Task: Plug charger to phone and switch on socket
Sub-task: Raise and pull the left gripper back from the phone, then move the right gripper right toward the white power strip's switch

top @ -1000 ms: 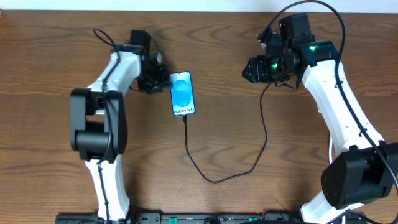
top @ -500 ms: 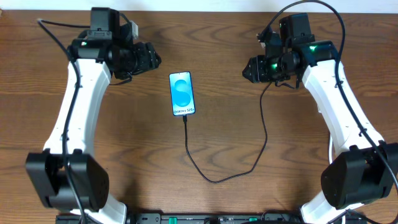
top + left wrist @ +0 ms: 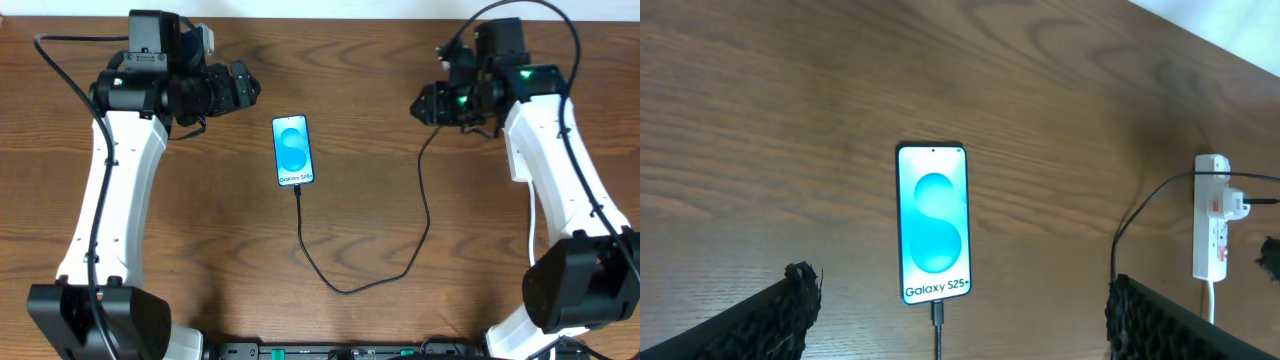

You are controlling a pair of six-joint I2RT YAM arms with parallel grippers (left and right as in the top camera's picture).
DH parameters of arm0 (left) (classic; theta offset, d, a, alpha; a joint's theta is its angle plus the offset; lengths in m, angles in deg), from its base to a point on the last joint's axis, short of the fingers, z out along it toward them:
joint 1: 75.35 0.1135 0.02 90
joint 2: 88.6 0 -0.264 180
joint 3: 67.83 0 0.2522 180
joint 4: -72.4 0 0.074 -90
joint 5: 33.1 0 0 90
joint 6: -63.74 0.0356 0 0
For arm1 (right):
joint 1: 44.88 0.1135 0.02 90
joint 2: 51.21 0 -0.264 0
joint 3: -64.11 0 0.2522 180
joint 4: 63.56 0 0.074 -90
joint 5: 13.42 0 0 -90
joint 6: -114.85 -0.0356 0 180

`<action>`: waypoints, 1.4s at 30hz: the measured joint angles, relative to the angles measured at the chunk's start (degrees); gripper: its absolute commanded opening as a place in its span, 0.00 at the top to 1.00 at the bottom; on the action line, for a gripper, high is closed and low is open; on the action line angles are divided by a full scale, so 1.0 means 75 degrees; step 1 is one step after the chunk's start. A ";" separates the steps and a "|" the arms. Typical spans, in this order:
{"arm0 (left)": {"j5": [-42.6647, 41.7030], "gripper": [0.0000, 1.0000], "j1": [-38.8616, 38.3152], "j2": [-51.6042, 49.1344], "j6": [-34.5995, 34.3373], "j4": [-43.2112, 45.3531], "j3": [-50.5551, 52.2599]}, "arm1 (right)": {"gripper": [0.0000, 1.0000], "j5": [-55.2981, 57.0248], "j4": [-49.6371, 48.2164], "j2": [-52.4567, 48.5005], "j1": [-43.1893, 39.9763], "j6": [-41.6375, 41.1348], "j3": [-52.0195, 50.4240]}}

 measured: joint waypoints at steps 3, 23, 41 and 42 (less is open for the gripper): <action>0.0000 0.07 0.0000 0.0000 0.0000 0.0000 0.0000 | 0.53 0.0000 -0.0020 0.0000 -0.0326 0.0000 0.0000; 0.0000 0.07 0.0000 0.0000 0.0000 -0.0003 0.0000 | 0.51 0.0050 0.0373 0.0000 -0.2323 0.0000 0.0000; 0.0000 0.06 0.0000 0.0000 0.0000 -0.0003 0.0000 | 0.73 0.0600 0.0498 0.0000 -0.3803 -0.0271 0.0000; 0.0000 0.06 0.0000 0.0000 0.0000 -0.0003 0.0000 | 0.80 0.0597 0.0495 0.0000 -0.3847 -0.0294 0.0000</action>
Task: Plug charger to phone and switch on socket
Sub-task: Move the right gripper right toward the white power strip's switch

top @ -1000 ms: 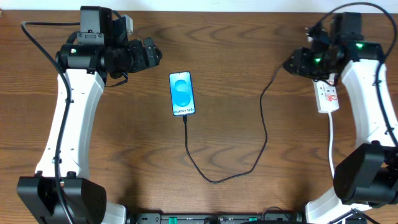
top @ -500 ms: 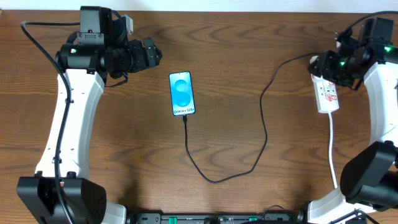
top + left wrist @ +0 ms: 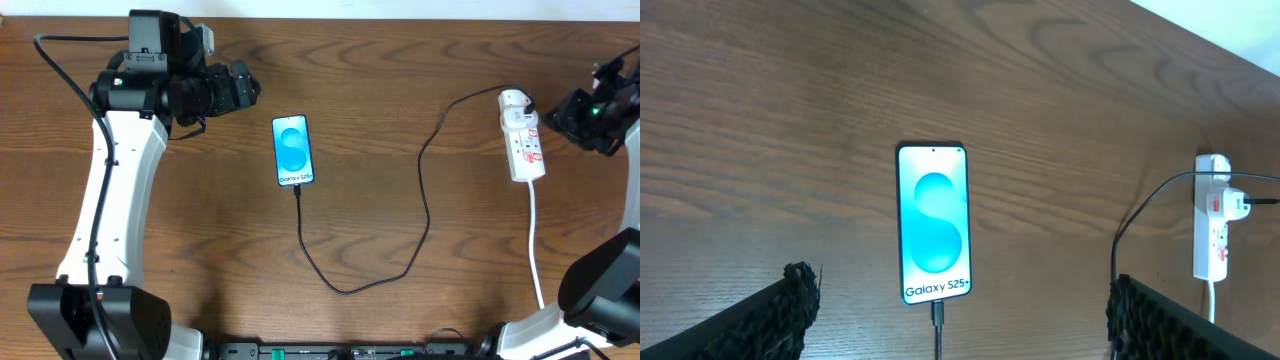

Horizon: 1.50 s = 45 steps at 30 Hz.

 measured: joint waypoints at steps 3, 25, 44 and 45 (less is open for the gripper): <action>0.0000 0.06 0.0000 0.0000 0.0000 0.0000 0.0000 | 0.99 -0.0003 -0.0111 0.0000 -0.0117 -0.0041 0.0000; 0.0000 0.06 0.0000 0.0000 0.0000 0.0000 0.0000 | 0.99 -0.0006 -0.1230 -0.1629 -0.0449 -0.0134 0.0015; 0.0000 0.06 0.0000 0.0000 0.0000 0.0000 0.0000 | 0.99 -0.0431 -0.2317 -0.2524 -0.0449 -0.0175 0.0015; 0.0000 0.06 0.0000 0.0000 0.0000 0.0000 0.0000 | 0.99 -0.0458 -0.2346 -0.2579 -0.0449 -0.0172 0.0015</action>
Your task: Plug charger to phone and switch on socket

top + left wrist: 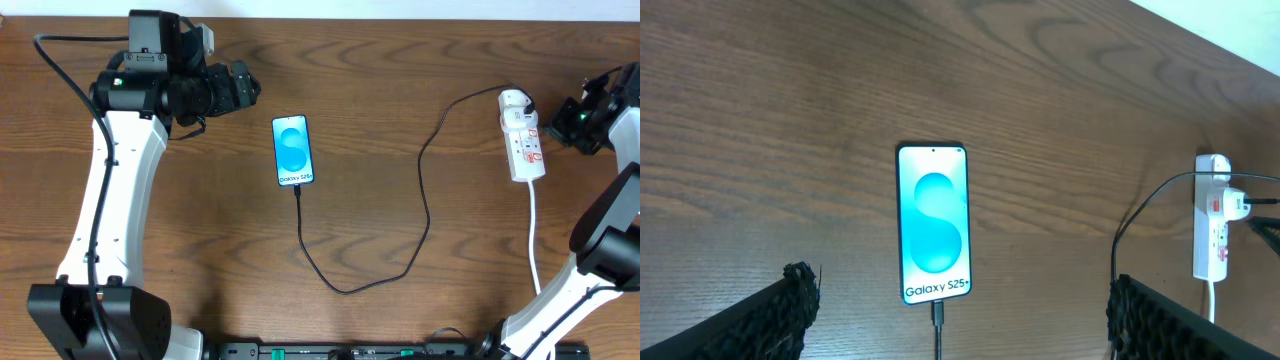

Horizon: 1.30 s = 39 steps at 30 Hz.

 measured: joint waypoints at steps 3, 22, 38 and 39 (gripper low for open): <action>0.0000 0.06 0.0000 0.0000 0.0000 0.0000 0.0000 | 0.99 -0.0064 -0.0055 -0.0160 0.0000 0.0000 0.0000; 0.0000 0.06 0.0000 0.0000 0.0000 0.0000 0.0000 | 0.99 -0.0280 -0.0216 -0.0434 0.0009 0.0064 0.0000; 0.0000 0.06 0.0000 0.0000 0.0000 0.0000 0.0000 | 0.99 -0.0271 -0.0221 -0.0434 0.0070 0.0166 0.0000; 0.0000 0.06 0.0000 0.0000 0.0000 0.0000 0.0000 | 0.99 -0.0256 -0.0251 -0.0434 0.0105 0.0175 0.0000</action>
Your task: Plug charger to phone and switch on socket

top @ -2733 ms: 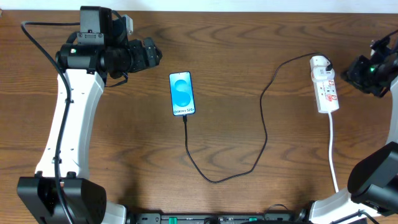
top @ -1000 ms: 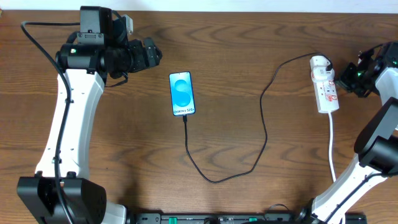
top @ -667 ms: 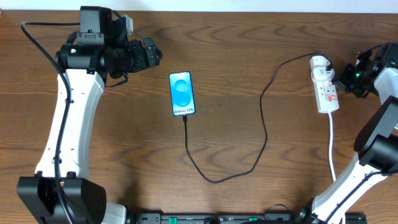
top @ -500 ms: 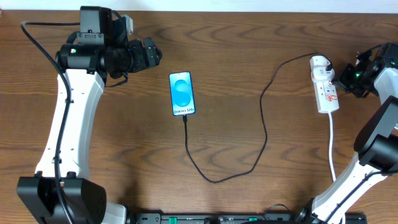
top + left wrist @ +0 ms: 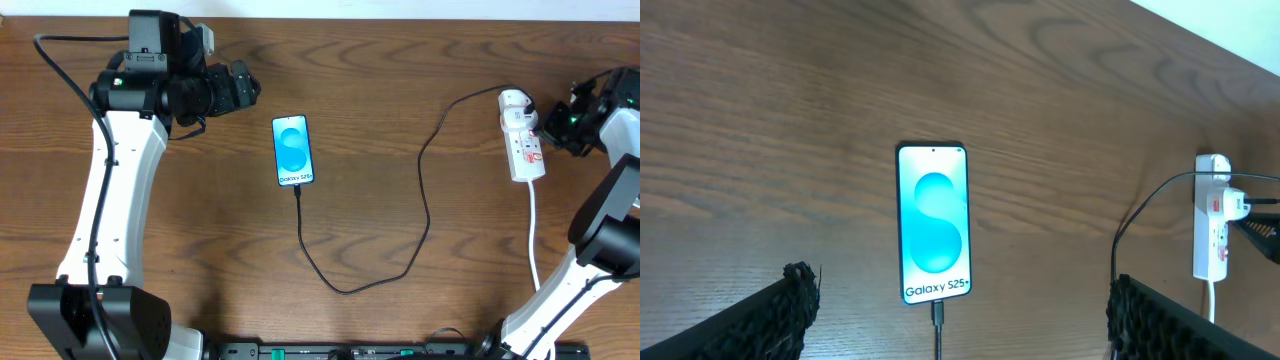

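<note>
The phone [image 5: 293,151] lies face up mid-table with its screen lit. A black charger cable [image 5: 425,210] is plugged into the phone's bottom end, loops toward the front and runs up to a plug in the white socket strip [image 5: 524,148] at the right. My right gripper [image 5: 551,124] points at the strip's right side near its top; in the left wrist view the right gripper [image 5: 1246,229] shows as one dark wedge, fingers together, just beside the strip [image 5: 1211,232]. Raised over the table left of the phone [image 5: 933,238], my left gripper [image 5: 244,88] is open and empty.
The strip's white lead [image 5: 534,240] runs down toward the front edge. The table's far edge [image 5: 1200,35] meets a white wall behind the strip. The right arm's links [image 5: 610,215] stand along the right edge.
My right gripper has moved a little left, closer to the top of the socket strip's right side. Phone, cable, strip and left arm have not moved.
At first my right arm hung over the right half of the table and hid the strip from overhead, the cable plugged into the phone throughout. Then the arm was at the far right edge. It then came nearer the strip, and now its tip is beside it.
</note>
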You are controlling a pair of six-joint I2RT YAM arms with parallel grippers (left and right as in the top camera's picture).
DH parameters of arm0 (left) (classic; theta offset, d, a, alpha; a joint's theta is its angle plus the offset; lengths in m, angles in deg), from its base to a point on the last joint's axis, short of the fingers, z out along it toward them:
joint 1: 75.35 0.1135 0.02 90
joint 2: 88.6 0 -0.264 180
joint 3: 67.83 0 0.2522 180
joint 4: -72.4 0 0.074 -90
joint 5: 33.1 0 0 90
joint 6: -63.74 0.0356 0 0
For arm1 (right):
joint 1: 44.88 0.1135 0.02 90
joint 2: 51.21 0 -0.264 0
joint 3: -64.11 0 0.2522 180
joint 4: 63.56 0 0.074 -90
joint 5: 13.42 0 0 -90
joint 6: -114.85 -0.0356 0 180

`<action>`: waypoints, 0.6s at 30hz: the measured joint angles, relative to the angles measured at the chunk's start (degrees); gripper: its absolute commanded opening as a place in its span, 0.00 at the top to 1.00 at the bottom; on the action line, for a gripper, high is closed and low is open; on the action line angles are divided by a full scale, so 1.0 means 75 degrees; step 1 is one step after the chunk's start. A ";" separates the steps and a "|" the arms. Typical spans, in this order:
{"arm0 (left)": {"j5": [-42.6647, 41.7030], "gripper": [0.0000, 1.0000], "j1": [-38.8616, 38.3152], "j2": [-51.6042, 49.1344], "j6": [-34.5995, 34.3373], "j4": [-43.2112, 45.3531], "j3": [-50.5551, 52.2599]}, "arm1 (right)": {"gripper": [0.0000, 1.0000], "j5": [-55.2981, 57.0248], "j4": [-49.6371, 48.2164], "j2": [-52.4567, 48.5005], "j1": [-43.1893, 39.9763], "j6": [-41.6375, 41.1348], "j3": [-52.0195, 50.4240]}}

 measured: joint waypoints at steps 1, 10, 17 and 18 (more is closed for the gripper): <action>0.0000 0.06 0.0000 0.0000 0.0000 0.0000 0.0000 | 0.99 0.0061 -0.0009 0.0000 0.0029 0.0006 0.0003; 0.0000 0.06 0.0000 0.0000 0.0000 0.0000 0.0000 | 0.99 0.0227 0.0079 0.0000 0.0087 0.0061 0.0035; 0.0000 0.06 0.0000 0.0000 -0.0003 0.0000 0.0000 | 0.99 0.0265 0.0254 -0.0012 0.0117 0.0085 0.0087; 0.0000 0.06 0.0000 0.0000 0.0000 0.0000 0.0000 | 0.99 0.0286 0.0262 -0.0023 0.0128 0.0087 0.0105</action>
